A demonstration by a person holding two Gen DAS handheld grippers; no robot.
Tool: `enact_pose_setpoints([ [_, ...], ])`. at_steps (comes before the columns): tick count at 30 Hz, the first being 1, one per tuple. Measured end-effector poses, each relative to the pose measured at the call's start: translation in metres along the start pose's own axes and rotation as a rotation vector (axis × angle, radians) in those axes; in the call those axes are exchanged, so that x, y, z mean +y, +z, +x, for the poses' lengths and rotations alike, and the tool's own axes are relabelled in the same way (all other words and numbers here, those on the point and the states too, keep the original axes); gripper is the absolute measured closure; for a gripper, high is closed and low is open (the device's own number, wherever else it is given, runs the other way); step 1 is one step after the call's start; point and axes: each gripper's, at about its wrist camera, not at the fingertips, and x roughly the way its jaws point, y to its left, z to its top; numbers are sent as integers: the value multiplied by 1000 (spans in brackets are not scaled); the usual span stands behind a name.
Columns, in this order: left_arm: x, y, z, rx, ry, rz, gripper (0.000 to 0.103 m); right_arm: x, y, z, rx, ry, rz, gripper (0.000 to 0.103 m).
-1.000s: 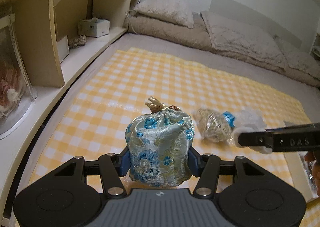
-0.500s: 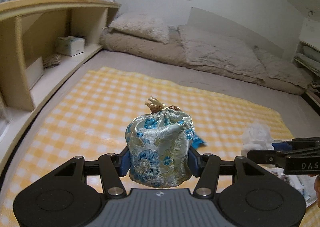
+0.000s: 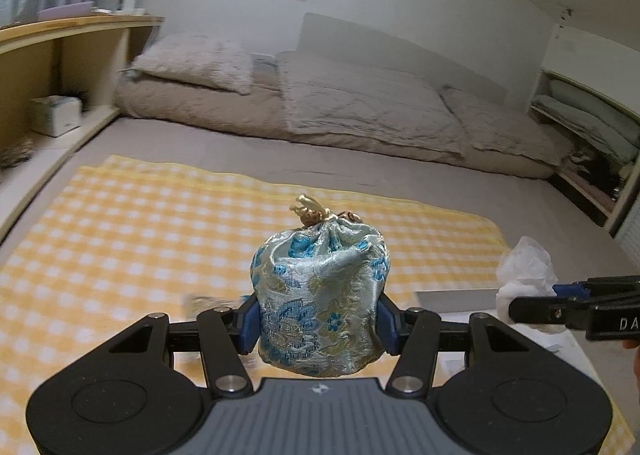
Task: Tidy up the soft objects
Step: 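Carry pouch and tissue bundle into the box while both tools release them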
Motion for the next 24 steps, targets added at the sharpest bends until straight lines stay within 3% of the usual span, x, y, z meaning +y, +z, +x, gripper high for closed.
enact_pose_setpoints([
  [13, -94, 36, 58, 39, -141, 127, 47, -86, 6, -42, -58, -105, 134, 49],
  [19, -135, 32, 94, 89, -255, 164, 47, -128, -8, -45, -11, -180, 173, 49],
  [24, -154, 15, 132, 176, -292, 247, 47, -163, -26, -39, 63, -238, 169, 49],
])
